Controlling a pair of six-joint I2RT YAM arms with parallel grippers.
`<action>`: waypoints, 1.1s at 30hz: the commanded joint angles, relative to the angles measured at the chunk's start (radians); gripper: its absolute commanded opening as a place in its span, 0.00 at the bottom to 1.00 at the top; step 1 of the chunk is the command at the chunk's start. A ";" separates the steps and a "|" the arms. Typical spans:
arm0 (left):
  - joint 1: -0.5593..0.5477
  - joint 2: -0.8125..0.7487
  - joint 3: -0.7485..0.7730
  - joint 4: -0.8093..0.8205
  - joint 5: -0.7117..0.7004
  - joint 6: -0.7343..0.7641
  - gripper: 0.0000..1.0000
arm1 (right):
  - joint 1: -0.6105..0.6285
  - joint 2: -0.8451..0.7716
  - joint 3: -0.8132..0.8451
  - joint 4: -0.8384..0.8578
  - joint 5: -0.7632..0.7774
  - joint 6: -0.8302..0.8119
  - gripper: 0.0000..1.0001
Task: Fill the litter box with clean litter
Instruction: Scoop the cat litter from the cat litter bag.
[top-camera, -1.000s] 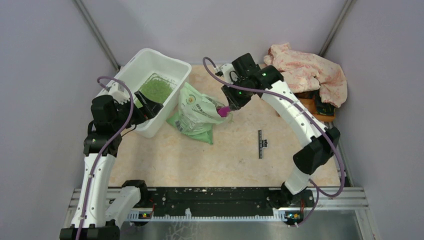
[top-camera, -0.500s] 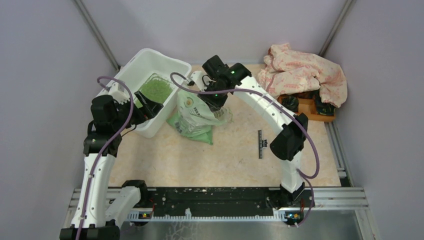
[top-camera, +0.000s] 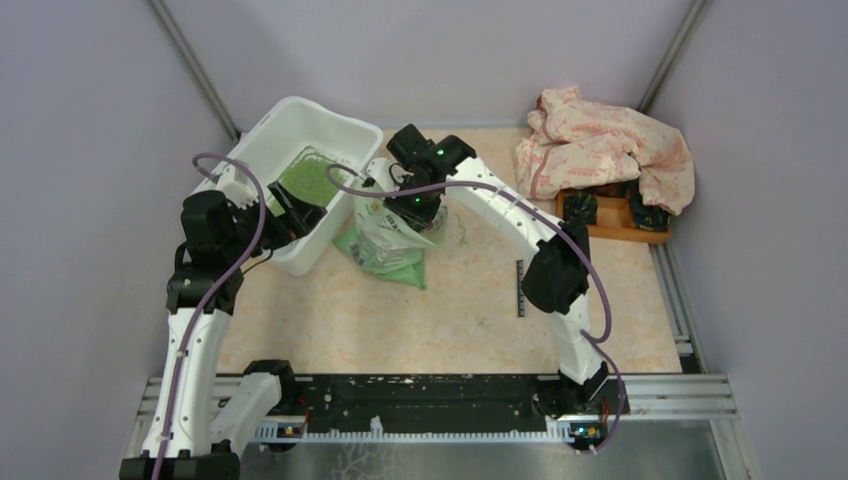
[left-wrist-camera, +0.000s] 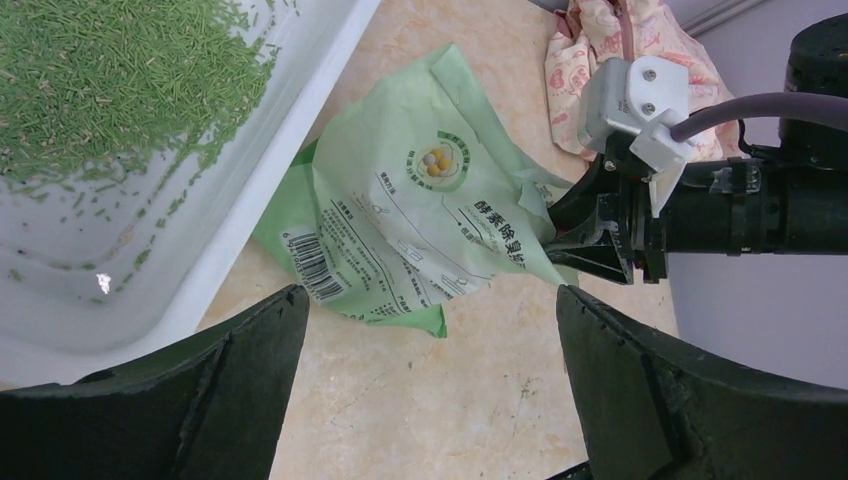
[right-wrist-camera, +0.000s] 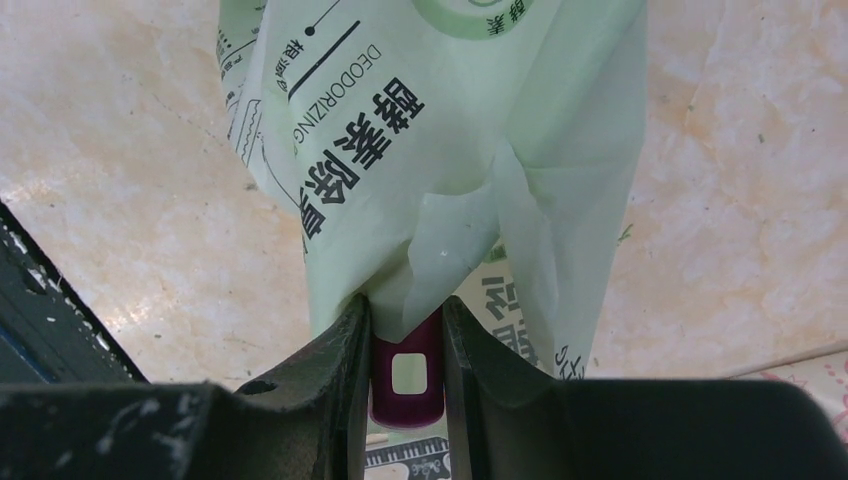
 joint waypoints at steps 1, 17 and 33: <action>0.004 -0.014 -0.006 0.021 0.003 -0.010 0.99 | 0.019 -0.022 -0.064 0.183 -0.024 -0.001 0.00; 0.004 -0.040 0.032 -0.018 -0.003 -0.022 0.99 | 0.001 -0.305 -0.695 0.859 0.034 0.127 0.00; 0.005 -0.072 0.078 -0.063 0.003 -0.026 0.99 | 0.017 -0.841 -1.239 1.210 0.205 0.210 0.00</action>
